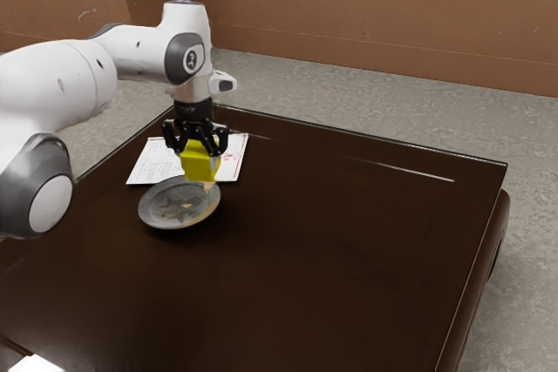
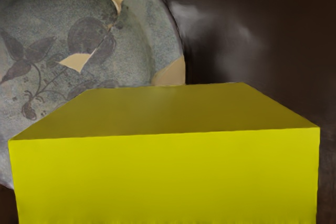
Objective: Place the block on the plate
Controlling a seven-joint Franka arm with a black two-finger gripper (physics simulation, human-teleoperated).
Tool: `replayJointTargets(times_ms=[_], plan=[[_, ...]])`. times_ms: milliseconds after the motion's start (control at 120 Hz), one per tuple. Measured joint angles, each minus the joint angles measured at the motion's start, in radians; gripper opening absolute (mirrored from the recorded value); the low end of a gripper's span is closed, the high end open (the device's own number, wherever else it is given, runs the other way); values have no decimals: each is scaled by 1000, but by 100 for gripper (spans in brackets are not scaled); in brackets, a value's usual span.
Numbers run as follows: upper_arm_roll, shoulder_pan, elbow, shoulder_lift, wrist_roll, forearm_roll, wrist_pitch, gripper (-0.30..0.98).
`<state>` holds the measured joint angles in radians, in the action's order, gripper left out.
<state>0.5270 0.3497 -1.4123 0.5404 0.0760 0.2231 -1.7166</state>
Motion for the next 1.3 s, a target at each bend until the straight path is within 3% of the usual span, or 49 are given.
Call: replayJointTargets(times_ms=[442, 950, 1100, 1300], plan=[[210, -5, -104, -4, -141, 99, 15, 39], [205, -11, -50, 130, -256, 172, 0, 38], [202, -9, -50, 132, -274, 178, -1, 54], [201, 1, -34, 124, -293, 179, 1, 63]])
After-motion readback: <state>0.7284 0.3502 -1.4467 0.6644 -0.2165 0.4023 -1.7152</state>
